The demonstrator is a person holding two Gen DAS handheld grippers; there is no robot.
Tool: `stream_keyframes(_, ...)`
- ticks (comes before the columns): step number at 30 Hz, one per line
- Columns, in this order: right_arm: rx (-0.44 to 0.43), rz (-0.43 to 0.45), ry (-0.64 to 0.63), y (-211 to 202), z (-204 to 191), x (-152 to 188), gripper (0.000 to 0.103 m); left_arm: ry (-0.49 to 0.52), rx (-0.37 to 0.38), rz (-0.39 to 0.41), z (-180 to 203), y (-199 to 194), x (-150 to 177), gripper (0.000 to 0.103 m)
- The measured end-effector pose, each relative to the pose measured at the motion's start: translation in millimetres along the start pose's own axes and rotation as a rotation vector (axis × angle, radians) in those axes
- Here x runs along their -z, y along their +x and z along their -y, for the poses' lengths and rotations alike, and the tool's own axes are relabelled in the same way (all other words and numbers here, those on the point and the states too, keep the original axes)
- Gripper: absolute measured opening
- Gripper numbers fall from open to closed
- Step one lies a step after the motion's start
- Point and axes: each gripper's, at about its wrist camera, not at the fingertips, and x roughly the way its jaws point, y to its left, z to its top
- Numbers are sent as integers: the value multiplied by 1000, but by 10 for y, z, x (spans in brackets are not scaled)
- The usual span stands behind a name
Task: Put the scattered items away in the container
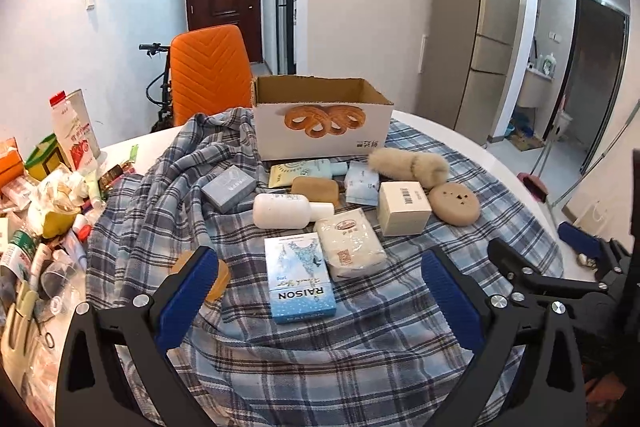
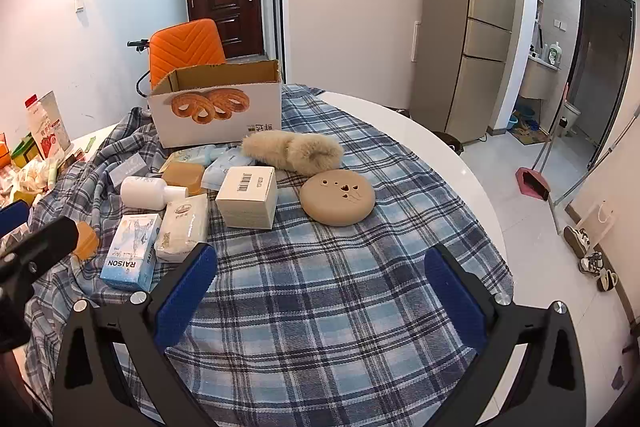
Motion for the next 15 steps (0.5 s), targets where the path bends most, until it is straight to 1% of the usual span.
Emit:
stream_keyframes(7, -9, -4, 0, -7, 4, 15, 103, -26, 36, -3, -18, 7, 15, 103)
stream_keyframes(13, 2, -6, 3, 5, 24, 13, 103, 32, -22, 13, 76, 0, 27, 103)
stream_keyframes(15, -10, -12, 10, 12, 35, 14, 103, 52, -25, 12, 113, 3, 38, 103)
